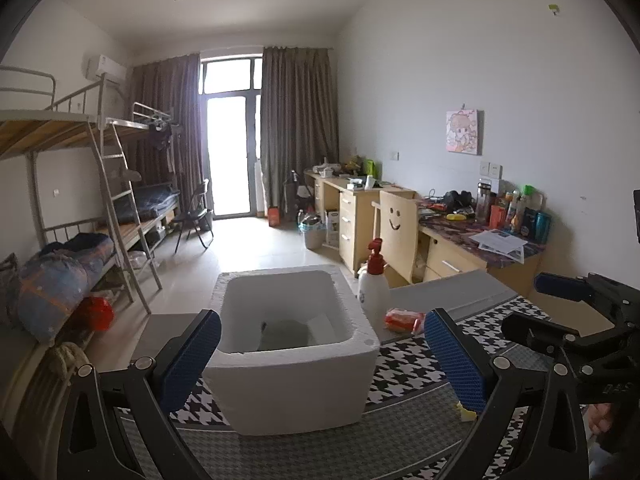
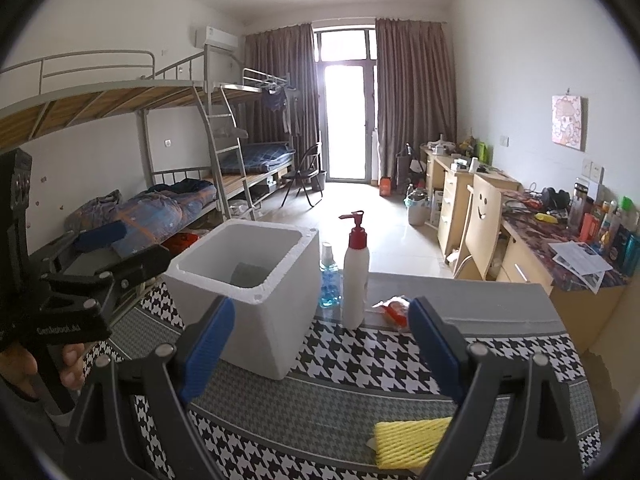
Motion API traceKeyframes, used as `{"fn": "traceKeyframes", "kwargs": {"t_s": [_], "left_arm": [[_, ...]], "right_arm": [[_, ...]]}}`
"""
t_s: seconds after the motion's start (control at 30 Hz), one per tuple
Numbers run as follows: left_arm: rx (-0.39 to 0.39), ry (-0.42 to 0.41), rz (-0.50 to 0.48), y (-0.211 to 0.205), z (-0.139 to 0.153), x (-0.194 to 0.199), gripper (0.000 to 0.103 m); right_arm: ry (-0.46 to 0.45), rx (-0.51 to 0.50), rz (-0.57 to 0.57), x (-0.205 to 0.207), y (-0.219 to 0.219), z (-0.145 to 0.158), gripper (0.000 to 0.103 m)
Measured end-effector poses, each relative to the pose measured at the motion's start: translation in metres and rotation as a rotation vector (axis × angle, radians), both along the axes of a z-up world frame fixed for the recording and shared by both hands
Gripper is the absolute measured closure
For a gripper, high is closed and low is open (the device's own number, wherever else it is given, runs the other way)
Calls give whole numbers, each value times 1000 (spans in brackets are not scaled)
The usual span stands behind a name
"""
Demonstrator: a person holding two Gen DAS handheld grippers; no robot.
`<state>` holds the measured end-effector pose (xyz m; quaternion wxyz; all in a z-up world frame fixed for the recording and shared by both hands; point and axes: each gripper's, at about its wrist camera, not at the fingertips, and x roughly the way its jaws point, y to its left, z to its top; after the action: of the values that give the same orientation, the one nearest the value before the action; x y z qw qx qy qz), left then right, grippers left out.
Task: Organize soft objects
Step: 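Withdraw both open tools from the box toward the yellow sponge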
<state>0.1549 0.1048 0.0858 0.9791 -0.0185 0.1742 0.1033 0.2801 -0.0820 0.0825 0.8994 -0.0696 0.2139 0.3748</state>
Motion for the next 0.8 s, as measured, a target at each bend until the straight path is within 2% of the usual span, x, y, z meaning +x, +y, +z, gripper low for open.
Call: {"fn": "traceKeyframes", "kwargs": {"t_s": [0.8], "left_arm": [[-32,-8,-52,-23,-15,-3,1]], "right_arm": [[-10,15,-52,-7,-27,-10,12]]}}
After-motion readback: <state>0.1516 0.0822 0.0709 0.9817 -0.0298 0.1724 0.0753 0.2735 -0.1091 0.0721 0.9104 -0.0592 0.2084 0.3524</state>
